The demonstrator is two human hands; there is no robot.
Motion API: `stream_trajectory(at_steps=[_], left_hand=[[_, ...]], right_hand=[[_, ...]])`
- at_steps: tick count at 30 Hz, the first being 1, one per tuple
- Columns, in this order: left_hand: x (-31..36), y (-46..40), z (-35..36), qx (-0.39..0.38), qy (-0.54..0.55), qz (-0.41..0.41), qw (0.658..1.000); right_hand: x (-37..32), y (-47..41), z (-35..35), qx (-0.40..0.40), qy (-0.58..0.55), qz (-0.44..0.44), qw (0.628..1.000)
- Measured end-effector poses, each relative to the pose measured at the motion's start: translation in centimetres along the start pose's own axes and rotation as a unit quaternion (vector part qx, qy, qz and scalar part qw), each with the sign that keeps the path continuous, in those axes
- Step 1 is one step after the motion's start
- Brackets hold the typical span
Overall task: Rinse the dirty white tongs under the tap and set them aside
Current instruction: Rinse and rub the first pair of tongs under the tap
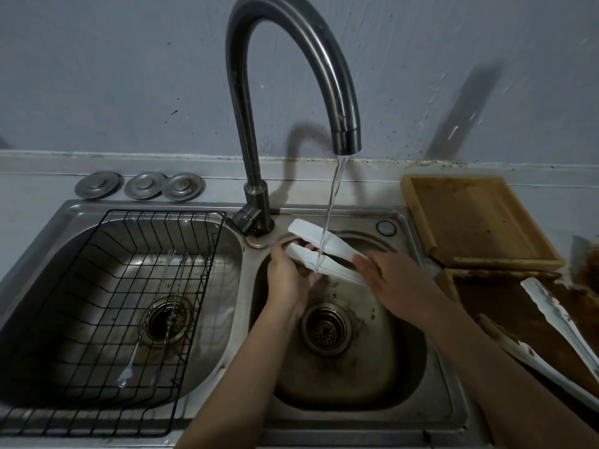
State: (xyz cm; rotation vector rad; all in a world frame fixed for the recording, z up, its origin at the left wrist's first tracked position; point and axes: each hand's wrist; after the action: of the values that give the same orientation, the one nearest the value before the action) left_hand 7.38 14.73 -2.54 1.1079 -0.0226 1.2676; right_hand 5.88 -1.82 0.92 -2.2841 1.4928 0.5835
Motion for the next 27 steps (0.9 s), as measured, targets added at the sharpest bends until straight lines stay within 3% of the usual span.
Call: stream_trajectory(at_steps=[5,7,11,14,20,27], left_hand=[[-0.9,1.2,0.3,-0.044,-0.072,0.070,0.994],[-0.6,1.5,0.3,-0.086,-0.016,0.094,0.992],[-0.4,1.1,0.3,-0.122,0.099,0.056,0.986],[-0.3,0.6,0.4,-0.117,0.136,0.022,0.983],[0.2,-0.6,1.7,-0.018,0.173,-0.077,0.982],[-0.8,-0.8,0.9,-0.013,0.150,-0.101,0.983]], right_hand=[[-0.7,1.0,0.9,0.008,0.078,-0.047,0.996],[-0.6,1.3,1.2,0.025,0.099,-0.057,0.993],[-0.5,1.5,1.8,0.029,0.064,-0.026,0.997],[-0.5,1.6,2.4,0.015,0.031,-0.002,0.999],[-0.5,1.6,3.4,-0.038,0.088,-0.025,0.995],[0.4,1.8,3.1,-0.030,0.156,-0.004,0.987]])
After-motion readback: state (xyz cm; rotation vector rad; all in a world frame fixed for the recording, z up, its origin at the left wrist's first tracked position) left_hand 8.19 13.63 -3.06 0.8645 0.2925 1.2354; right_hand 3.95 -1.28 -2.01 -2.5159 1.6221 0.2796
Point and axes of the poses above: each hand's wrist, its own y-axis away from the middle knuckle, its own z-axis out of the palm, x = y × z, and after that the axes turned 5 degrees about -z, right-handed
